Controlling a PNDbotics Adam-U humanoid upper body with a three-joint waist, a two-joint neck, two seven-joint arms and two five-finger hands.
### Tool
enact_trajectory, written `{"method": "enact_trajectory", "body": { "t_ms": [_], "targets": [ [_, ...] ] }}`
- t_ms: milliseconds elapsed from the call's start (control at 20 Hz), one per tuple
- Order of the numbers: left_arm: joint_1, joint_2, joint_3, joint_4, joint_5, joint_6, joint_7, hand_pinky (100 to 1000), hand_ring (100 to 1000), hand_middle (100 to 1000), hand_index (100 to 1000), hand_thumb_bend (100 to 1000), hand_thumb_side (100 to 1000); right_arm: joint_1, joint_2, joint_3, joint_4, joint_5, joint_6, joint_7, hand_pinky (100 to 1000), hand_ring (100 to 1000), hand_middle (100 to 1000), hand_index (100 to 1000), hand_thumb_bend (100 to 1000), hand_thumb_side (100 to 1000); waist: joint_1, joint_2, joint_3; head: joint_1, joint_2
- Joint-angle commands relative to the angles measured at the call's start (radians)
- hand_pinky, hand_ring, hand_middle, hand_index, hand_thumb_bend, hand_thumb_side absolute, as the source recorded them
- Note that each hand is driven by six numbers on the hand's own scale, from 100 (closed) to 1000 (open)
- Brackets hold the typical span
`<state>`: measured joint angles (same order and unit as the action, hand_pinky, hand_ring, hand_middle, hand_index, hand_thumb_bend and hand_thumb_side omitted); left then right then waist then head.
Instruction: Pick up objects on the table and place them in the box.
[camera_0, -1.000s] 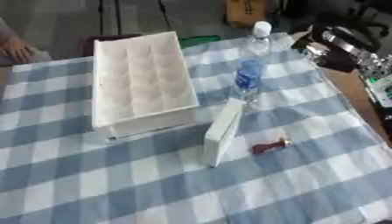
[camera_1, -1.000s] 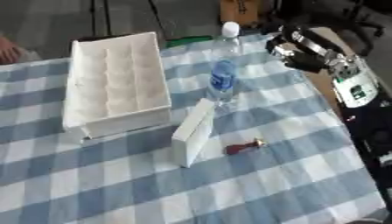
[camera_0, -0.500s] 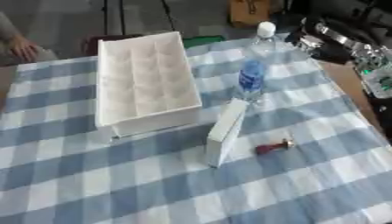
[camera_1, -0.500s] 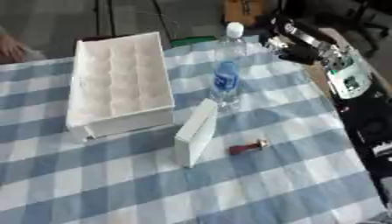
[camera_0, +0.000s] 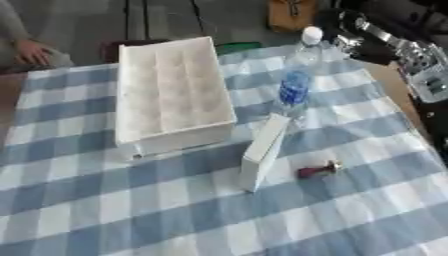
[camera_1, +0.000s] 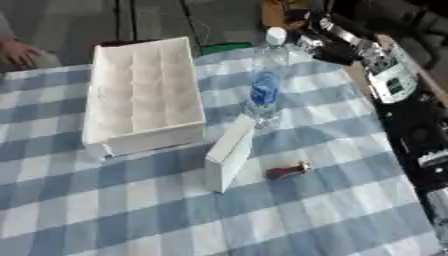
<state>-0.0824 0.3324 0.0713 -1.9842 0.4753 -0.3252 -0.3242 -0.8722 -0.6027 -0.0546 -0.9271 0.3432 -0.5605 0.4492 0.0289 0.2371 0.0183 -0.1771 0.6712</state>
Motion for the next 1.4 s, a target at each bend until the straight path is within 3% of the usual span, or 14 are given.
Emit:
{"method": "enact_trajectory", "body": {
  "t_ms": [50,1400],
  "targets": [
    [-0.012,0.013,0.002,-0.016,0.004,-0.001,-0.004,533,710,779,878,710,659,-0.030,-0.024,-0.002,-0.003,0.006,-0.003,-0.002,859,754,885,993,100,847,-0.002,-0.012,0.004,-0.003,-0.012],
    [-0.008,0.008,0.001,-0.016,0.002,0.003,-0.008,533,713,779,878,712,661,-0.055,0.008,0.018,-0.028,-0.012,0.026,0.028,860,752,883,995,100,839,-0.001,-0.014,0.010,-0.003,-0.012]
  ]
}}
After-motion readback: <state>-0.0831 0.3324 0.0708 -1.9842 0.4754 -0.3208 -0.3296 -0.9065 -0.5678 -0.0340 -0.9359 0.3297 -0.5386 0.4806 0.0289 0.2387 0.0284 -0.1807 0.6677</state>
